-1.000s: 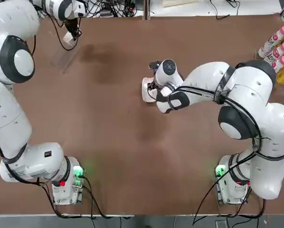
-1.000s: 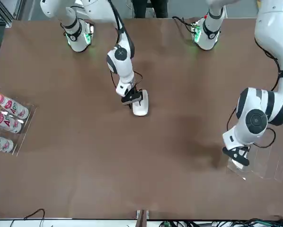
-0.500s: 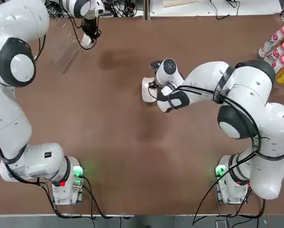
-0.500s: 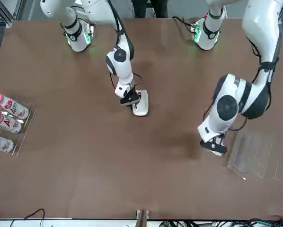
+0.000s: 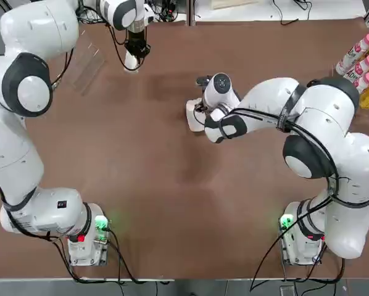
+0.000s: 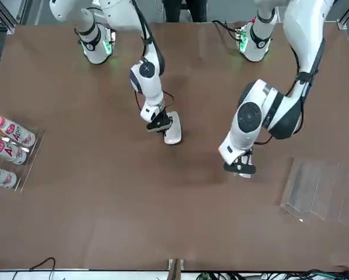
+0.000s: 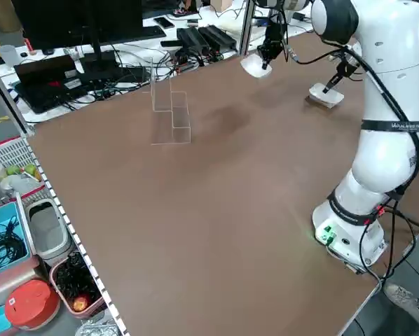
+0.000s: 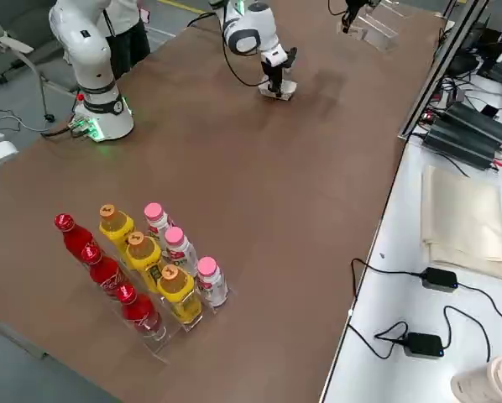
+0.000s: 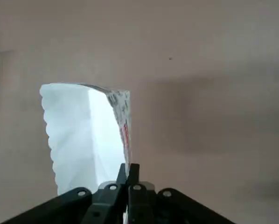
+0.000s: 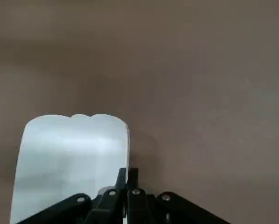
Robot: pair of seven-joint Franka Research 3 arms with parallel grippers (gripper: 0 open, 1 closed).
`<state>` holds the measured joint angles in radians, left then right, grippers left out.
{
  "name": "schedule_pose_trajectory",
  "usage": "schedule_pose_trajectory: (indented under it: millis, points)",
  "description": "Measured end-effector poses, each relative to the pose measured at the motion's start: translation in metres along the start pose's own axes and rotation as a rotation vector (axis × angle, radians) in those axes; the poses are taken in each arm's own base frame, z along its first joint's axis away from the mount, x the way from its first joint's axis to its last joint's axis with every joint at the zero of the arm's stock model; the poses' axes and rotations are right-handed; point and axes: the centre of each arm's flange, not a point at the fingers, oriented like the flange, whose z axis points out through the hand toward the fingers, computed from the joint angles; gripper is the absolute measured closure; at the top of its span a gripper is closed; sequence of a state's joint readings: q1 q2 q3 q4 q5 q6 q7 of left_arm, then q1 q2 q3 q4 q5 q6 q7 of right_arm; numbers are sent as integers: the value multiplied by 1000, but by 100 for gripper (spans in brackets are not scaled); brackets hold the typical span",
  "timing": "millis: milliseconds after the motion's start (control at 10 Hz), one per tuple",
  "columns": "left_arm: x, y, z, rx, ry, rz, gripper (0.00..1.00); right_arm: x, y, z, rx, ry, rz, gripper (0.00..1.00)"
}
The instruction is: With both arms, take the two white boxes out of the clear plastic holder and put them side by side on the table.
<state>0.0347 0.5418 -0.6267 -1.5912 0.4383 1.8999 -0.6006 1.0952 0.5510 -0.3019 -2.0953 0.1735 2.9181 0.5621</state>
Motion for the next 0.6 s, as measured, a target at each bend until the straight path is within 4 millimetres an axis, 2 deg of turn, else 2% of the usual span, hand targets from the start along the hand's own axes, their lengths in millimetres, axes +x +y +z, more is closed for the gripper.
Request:
schedule_pose_trajectory:
  millis: [200,400,600]
  points:
    - [-13,34,-1,0,0,-44,98,31,28,-14,-19,-21,71,98]
    - [-28,66,0,-2,-3,-69,98,72,72,-44,-34,-50,174,98]
    - [-46,98,-2,-25,-25,-86,98,103,117,-70,-54,-91,267,98]
